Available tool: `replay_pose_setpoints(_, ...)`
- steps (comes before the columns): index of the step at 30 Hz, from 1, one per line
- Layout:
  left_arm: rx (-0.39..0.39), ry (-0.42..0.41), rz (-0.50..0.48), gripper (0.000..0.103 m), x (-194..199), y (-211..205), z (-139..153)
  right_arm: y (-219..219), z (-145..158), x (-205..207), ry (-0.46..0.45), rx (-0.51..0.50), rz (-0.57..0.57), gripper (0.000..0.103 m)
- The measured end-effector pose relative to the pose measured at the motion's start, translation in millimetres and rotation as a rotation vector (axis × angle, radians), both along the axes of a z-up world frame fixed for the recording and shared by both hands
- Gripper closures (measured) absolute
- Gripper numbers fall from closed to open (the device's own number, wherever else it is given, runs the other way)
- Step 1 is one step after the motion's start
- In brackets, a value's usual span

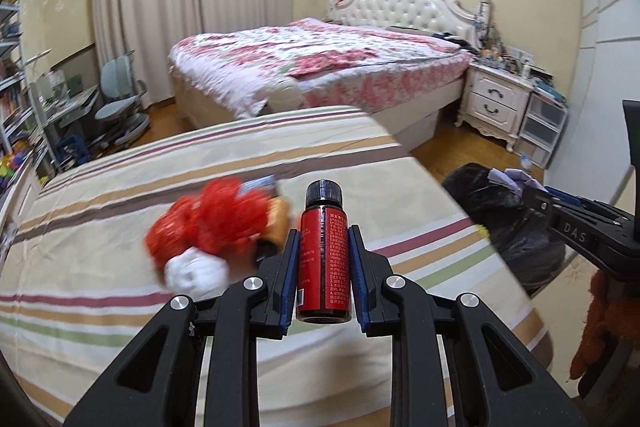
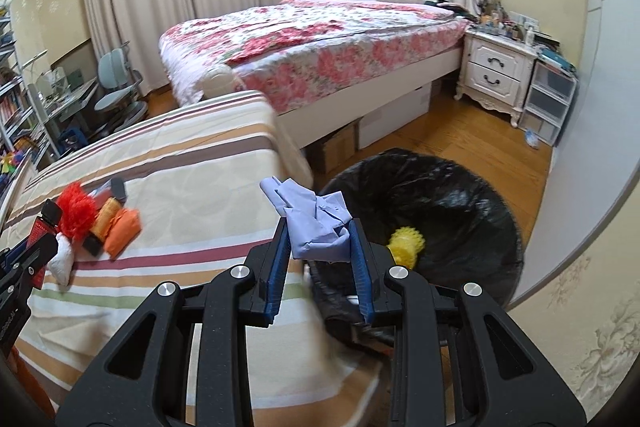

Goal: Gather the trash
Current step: 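Carry both items over the black bin and open both tools to drop them, then move both tools back toward the remaining trash on the bed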

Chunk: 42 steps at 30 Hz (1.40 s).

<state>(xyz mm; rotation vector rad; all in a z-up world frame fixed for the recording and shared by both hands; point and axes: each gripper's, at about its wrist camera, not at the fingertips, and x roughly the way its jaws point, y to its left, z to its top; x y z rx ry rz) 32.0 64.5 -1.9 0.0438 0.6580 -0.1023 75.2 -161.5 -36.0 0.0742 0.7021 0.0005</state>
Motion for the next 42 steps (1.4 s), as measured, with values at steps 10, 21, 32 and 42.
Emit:
replay_pose_setpoints(10,0.009,-0.024,-0.183,0.078,28.4,-91.2,2.7,-57.4,2.2,10.1,-0.010,-0.005,-0.115,0.074)
replay_pose_setpoints(21,0.054,0.001,-0.263,0.078,66.7,-153.9,-15.4,-88.0,-13.4,28.5,0.022,0.016,-0.168,0.074)
replay_pose_setpoints(32,0.098,0.035,-0.280,0.078,94.4,-182.3,-32.3,-106.2,-25.8,42.8,0.048,0.017,-0.200,0.074)
replay_pose_setpoints(42,0.127,0.028,-0.255,0.036,92.6,-182.2,-38.2,-116.0,-33.7,45.0,0.059,0.016,-0.236,0.064)
